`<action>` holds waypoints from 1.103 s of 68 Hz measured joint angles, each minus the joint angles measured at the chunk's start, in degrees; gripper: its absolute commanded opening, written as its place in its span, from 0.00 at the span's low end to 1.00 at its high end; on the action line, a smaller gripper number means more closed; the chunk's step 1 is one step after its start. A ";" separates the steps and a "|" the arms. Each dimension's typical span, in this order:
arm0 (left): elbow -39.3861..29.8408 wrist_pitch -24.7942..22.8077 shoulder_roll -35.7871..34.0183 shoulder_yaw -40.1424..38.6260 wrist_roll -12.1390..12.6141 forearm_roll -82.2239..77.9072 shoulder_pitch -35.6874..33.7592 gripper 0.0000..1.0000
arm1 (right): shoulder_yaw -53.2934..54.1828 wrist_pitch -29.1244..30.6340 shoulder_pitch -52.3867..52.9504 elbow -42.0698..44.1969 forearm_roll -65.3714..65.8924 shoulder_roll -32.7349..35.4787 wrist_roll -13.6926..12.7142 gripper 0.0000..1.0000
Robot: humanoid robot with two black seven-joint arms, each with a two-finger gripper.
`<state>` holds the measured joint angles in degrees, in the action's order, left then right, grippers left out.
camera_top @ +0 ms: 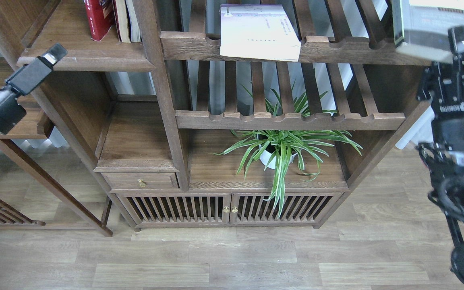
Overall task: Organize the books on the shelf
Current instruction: 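Grasp and pull the dark-covered book off the top shelf with the right gripper, then lower the dark-covered book and bring the left gripper to it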
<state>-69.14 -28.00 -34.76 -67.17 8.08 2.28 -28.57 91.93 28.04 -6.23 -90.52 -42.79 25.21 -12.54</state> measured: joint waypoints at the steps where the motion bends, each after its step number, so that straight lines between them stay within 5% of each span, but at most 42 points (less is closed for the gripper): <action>1: 0.04 0.00 0.04 0.02 0.00 -0.05 0.00 1.00 | -0.03 0.00 -0.47 -0.02 0.00 0.16 -0.01 0.03; 46: 2.95 0.00 4.31 3.51 0.06 -4.75 1.67 1.00 | 1.69 -0.04 -27.35 1.29 -3.16 2.93 0.42 0.04; 61: 2.02 0.00 12.24 3.59 -0.40 -3.27 2.67 1.00 | -4.49 -0.04 -27.00 1.49 -1.70 3.53 0.08 0.03; 75: -6.49 0.00 14.77 4.44 -0.54 10.92 2.66 1.00 | -10.52 -0.04 -20.65 1.38 3.20 3.47 0.14 0.03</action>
<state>-75.63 -28.00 -19.99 -62.73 7.55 13.20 -25.91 81.41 27.99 -26.88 -89.14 -39.59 28.68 -12.41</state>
